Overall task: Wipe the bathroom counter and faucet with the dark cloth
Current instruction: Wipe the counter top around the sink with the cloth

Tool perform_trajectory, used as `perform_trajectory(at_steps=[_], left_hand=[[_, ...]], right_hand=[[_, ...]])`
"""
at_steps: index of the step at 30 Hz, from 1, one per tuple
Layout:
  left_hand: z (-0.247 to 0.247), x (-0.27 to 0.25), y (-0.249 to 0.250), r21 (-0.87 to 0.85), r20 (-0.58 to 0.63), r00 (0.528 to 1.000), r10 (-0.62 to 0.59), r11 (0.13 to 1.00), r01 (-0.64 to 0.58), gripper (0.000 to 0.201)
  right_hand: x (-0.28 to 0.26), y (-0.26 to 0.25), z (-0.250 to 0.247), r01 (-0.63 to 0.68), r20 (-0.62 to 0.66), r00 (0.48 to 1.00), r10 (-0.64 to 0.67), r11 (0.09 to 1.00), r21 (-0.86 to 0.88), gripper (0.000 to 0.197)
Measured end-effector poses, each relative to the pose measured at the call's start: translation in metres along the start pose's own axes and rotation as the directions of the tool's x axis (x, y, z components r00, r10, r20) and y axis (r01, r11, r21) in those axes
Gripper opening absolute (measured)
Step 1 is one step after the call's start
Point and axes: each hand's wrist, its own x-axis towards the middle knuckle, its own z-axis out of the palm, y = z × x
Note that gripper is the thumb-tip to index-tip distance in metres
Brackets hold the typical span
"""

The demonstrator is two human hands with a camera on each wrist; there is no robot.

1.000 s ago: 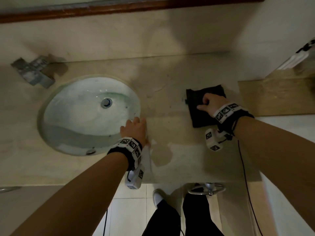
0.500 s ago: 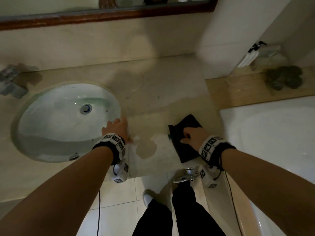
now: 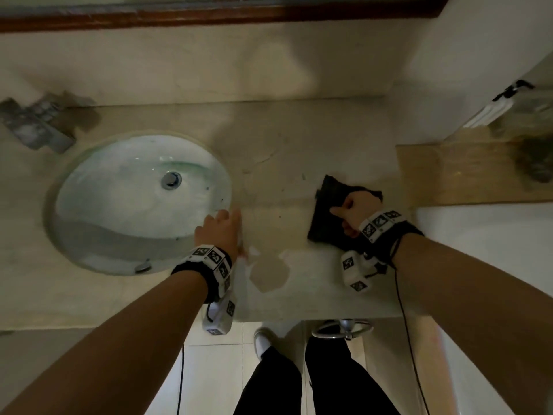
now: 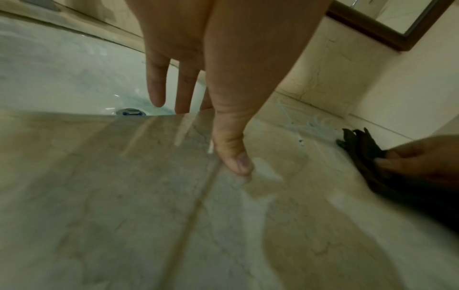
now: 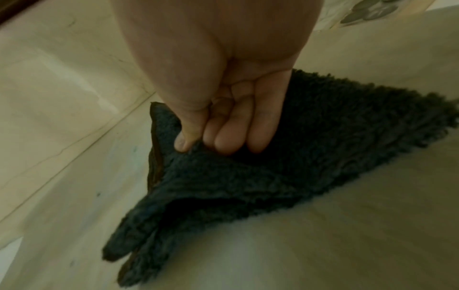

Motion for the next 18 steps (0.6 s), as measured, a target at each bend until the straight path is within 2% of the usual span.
perform_trajectory(at_steps=[5, 9, 13, 18], left_hand=[[0.000, 0.002, 0.002, 0.026, 0.002, 1.000, -0.014, 1.000, 0.014, 0.092], [0.001, 0.004, 0.001, 0.023, 0.007, 1.000, -0.020, 1.000, 0.020, 0.094], [-0.002, 0.003, 0.000, 0.028, 0.017, 1.000, -0.005, 1.000, 0.005, 0.095], [-0.007, -0.002, 0.000, 0.010, 0.036, 0.999, 0.002, 1.000, -0.003, 0.092]], right_hand=[[0.041, -0.030, -0.018, 0.011, -0.054, 0.999, -0.009, 0.999, 0.047, 0.030], [0.053, -0.041, -0.025, 0.027, -0.058, 0.998, -0.025, 0.999, 0.039, 0.032], [0.033, -0.036, -0.021, 0.074, -0.014, 0.997, -0.078, 0.985, -0.153, 0.038], [-0.023, -0.003, -0.008, 0.056, 0.081, 0.996, -0.040, 0.978, -0.200, 0.038]])
